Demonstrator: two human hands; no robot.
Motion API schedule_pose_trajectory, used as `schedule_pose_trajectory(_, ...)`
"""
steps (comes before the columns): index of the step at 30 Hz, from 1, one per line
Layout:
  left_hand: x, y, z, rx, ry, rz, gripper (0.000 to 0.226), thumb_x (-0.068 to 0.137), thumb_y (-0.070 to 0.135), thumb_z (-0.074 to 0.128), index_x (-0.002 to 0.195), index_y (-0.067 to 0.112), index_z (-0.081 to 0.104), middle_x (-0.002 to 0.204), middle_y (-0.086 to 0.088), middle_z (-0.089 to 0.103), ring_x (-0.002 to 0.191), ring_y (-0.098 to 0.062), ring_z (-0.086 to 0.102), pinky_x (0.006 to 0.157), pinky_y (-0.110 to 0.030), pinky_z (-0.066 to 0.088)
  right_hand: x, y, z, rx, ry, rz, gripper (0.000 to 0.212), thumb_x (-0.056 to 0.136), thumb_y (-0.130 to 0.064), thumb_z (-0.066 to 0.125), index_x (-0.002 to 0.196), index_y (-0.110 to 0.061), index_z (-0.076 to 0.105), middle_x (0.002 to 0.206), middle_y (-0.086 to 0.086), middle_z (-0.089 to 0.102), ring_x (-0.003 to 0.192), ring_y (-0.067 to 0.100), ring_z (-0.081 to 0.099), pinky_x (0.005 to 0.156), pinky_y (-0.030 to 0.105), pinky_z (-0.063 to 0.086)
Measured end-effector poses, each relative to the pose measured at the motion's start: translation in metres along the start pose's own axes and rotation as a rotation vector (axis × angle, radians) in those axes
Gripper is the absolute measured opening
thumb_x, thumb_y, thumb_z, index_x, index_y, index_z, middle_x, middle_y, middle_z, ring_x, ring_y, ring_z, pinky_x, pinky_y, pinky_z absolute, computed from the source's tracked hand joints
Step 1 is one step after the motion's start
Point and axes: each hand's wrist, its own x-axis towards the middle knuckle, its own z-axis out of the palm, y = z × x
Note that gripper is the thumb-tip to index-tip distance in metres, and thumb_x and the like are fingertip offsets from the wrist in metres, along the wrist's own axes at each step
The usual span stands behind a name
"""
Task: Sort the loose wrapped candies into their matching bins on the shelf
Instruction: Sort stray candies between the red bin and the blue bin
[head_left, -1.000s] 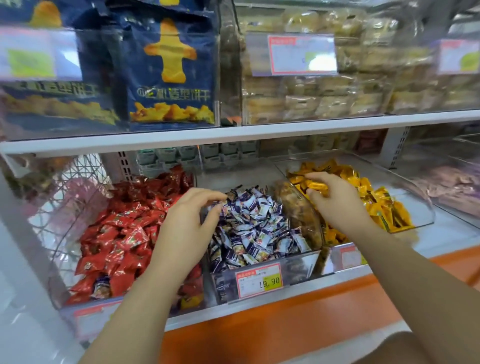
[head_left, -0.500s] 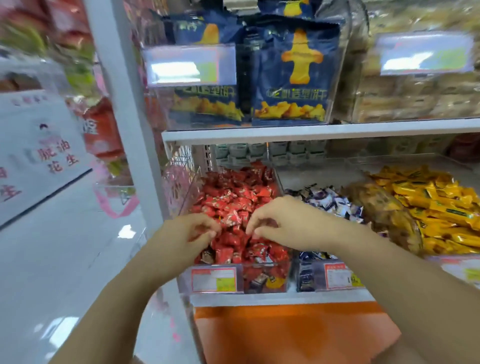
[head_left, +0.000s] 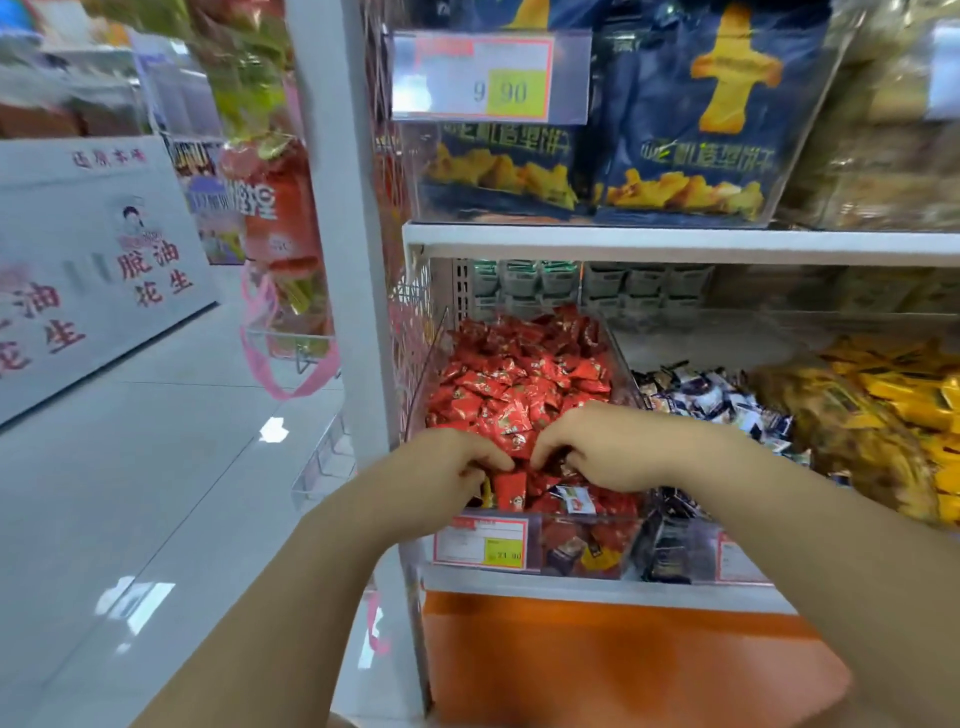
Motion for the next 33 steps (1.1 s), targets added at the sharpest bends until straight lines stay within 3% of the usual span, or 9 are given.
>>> schedule_pose_trajectory(4, 0.0, -0.003, 0.0, -0.025, 0.013, -0.011, 0.041, 0.095, 0.004, 0.042, 0.119, 0.03, 0.063, 0.114, 0.012, 0.063, 0.1, -0.009, 0.061, 0.09, -0.026, 0.048, 0.001, -0.001, -0.004, 0.004, -0.083, 0.009, 0.039, 0.089, 0.0, 0.044, 0.111, -0.022, 0.068, 0.11, -0.005, 0.066, 0.099, 0.011, 0.06, 0.087, 0.024, 0.049)
schedule_pose_trajectory(9, -0.006, -0.008, 0.0, -0.039, 0.023, -0.01, 0.042, 0.093, 0.0, 0.047, 0.119, 0.029, 0.063, 0.124, 0.01, 0.061, 0.115, -0.007, 0.055, 0.103, -0.029, 0.043, -0.003, -0.009, -0.004, -0.013, -0.191, -0.01, 0.031, 0.093, -0.013, 0.051, 0.122, -0.02, 0.061, 0.112, -0.006, 0.062, 0.094, 0.009, 0.054, 0.078, 0.019, 0.039)
schedule_pose_trajectory(11, -0.009, -0.011, -0.001, -0.071, 0.004, -0.012, 0.042, 0.093, 0.002, 0.048, 0.121, 0.03, 0.061, 0.124, 0.011, 0.06, 0.113, -0.005, 0.056, 0.101, -0.03, 0.045, -0.007, -0.009, -0.003, 0.034, -0.173, -0.024, 0.029, 0.094, -0.017, 0.051, 0.121, -0.021, 0.061, 0.113, -0.007, 0.063, 0.093, 0.007, 0.056, 0.075, 0.016, 0.041)
schedule_pose_trajectory(15, -0.015, -0.011, 0.0, -0.099, -0.065, 0.001, 0.041, 0.092, 0.01, 0.054, 0.125, 0.035, 0.057, 0.123, 0.013, 0.059, 0.112, 0.0, 0.055, 0.098, -0.026, 0.047, -0.017, -0.008, -0.001, 0.102, -0.183, -0.047, 0.029, 0.094, -0.022, 0.052, 0.123, -0.023, 0.058, 0.092, -0.009, 0.067, 0.065, -0.007, 0.053, 0.058, 0.009, 0.038)
schedule_pose_trajectory(16, -0.016, -0.01, 0.001, -0.084, -0.071, 0.008, 0.041, 0.091, 0.014, 0.057, 0.127, 0.035, 0.055, 0.124, 0.013, 0.057, 0.113, -0.001, 0.054, 0.099, -0.025, 0.045, -0.02, -0.007, -0.001, 0.116, -0.212, -0.046, 0.031, 0.094, -0.024, 0.054, 0.125, -0.023, 0.056, 0.092, -0.008, 0.069, 0.069, -0.006, 0.056, 0.063, 0.012, 0.041)
schedule_pose_trajectory(19, -0.016, -0.005, 0.002, 0.025, -0.069, 0.044, 0.047, 0.087, 0.019, 0.064, 0.132, 0.029, 0.052, 0.127, 0.007, 0.052, 0.115, -0.008, 0.051, 0.1, -0.024, 0.041, -0.025, -0.009, -0.001, 0.043, -0.251, -0.027, 0.045, 0.089, -0.03, 0.063, 0.131, -0.026, 0.049, 0.12, -0.007, 0.06, 0.101, 0.008, 0.057, 0.087, 0.026, 0.048)
schedule_pose_trajectory(21, -0.017, -0.001, 0.002, 0.009, -0.067, 0.025, 0.05, 0.086, 0.015, 0.067, 0.132, 0.027, 0.053, 0.125, 0.006, 0.052, 0.112, -0.01, 0.054, 0.098, -0.024, 0.044, -0.027, -0.011, -0.001, 0.002, -0.233, -0.03, 0.049, 0.086, -0.026, 0.066, 0.132, -0.027, 0.048, 0.125, -0.007, 0.055, 0.108, 0.012, 0.054, 0.092, 0.028, 0.047)
schedule_pose_trajectory(27, -0.019, -0.002, 0.003, -0.124, -0.026, -0.018, 0.031, 0.084, 0.014, 0.069, 0.107, 0.034, 0.061, 0.096, 0.017, 0.062, 0.084, 0.001, 0.064, 0.082, -0.019, 0.052, -0.033, -0.004, -0.004, 0.108, -0.095, -0.063, 0.031, 0.087, -0.012, 0.064, 0.114, -0.026, 0.064, 0.112, -0.01, 0.063, 0.097, 0.006, 0.06, 0.086, 0.024, 0.05)
schedule_pose_trajectory(33, -0.012, 0.01, 0.008, -0.165, 0.022, 0.009, 0.016, 0.086, 0.015, 0.067, 0.095, 0.028, 0.065, 0.076, 0.014, 0.058, 0.064, 0.001, 0.055, 0.062, -0.007, 0.044, -0.036, 0.002, -0.003, 0.239, 0.099, -0.082, 0.026, 0.092, -0.013, 0.056, 0.112, -0.027, 0.064, 0.108, -0.012, 0.066, 0.094, -0.003, 0.059, 0.084, 0.018, 0.048)
